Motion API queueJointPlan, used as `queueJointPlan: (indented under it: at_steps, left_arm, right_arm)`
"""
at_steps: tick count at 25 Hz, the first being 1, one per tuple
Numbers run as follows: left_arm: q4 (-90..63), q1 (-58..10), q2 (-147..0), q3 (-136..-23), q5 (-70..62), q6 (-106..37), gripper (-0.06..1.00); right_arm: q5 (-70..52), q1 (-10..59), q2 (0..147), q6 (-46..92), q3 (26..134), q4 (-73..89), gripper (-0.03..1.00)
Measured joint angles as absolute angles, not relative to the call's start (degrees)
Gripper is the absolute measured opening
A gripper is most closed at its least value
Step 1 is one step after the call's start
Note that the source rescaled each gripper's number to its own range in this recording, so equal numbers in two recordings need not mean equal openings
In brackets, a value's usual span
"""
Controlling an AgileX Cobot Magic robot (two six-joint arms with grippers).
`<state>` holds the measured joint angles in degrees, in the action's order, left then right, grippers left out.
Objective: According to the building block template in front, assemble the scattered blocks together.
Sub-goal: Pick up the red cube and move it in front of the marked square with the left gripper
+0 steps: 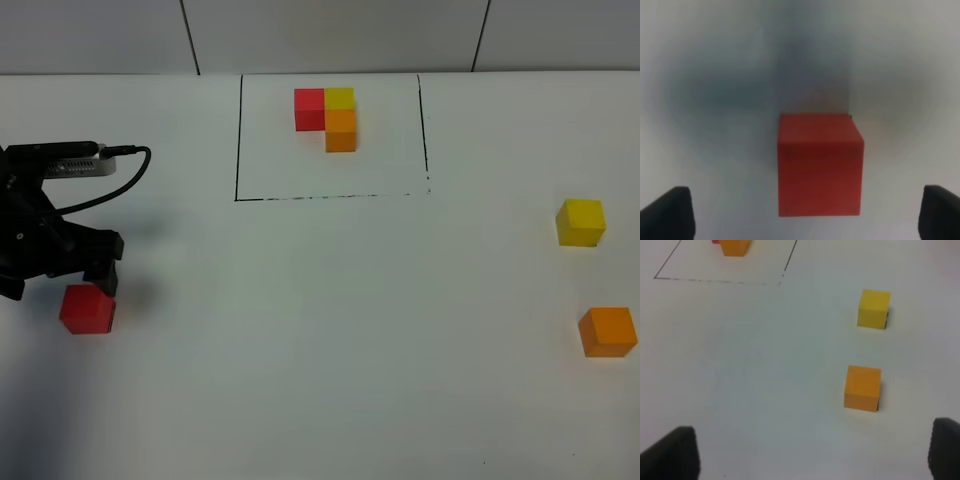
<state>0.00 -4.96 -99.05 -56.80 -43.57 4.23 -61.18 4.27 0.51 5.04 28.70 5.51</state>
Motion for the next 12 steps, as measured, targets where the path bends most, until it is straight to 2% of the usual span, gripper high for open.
queueJointPlan:
  at_steps: [12]
  left_arm:
    - [0.0,-4.96,-102.57,-53.46,-36.91,4.25,1.0]
  right_arm:
    - [-61.18,4.27,0.51,5.04,28.7,5.51,0.84]
